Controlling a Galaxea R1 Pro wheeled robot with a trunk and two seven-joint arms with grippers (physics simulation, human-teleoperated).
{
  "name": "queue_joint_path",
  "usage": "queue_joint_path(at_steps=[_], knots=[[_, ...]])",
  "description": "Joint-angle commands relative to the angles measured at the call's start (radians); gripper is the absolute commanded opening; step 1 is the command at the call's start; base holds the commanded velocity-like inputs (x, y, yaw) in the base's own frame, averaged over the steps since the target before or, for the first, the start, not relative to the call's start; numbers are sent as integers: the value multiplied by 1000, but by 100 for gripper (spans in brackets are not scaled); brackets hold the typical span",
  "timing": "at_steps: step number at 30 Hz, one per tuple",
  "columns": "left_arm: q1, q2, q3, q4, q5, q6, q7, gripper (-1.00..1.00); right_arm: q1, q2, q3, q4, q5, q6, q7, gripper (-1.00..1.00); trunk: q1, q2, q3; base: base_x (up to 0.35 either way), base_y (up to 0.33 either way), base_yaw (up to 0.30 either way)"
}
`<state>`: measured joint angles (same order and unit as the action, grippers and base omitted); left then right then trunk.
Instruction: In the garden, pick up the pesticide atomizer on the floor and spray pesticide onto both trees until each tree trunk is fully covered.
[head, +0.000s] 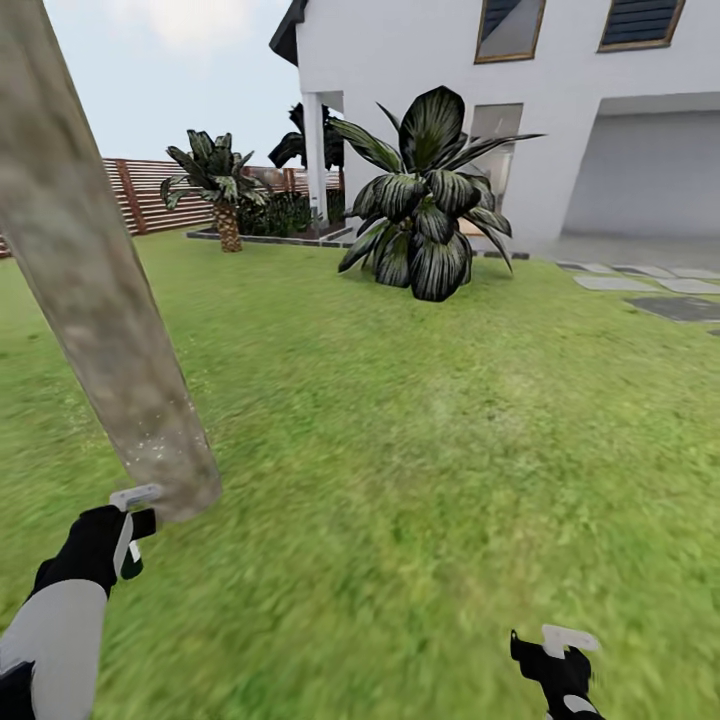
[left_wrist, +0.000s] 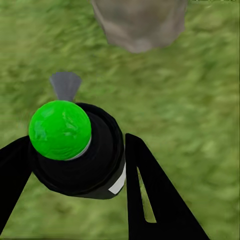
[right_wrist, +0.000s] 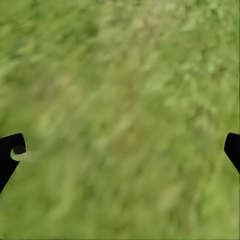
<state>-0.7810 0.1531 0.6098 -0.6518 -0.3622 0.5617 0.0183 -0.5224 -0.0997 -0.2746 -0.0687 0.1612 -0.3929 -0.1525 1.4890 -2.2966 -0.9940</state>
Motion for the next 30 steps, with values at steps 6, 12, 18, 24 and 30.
queue_joint_path(at_steps=[6,12,18,24,30], knots=[[-87,1,-8,-2,-2,30,-6,-100,-1,-3,-6,1,11,-3,-4,100,0,0,-1,0,0,186],[-179,95,-202,1,-1,124,-207,-100,-1,-7,-6,1,11,-3,-4,100,0,0,-1,0,0,7],[-176,236,-223,15,-9,129,-364,-100,-1,-8,-6,1,11,-3,-4,100,0,0,-1,0,0,0],[-179,258,-226,17,-8,129,-384,-100,-1,-8,-6,1,11,-3,-4,100,0,0,-1,0,0,0],[-170,265,-270,6,-8,128,-439,-100,-1,-8,-6,1,11,-3,-4,100,0,0,-1,87,0,0]])
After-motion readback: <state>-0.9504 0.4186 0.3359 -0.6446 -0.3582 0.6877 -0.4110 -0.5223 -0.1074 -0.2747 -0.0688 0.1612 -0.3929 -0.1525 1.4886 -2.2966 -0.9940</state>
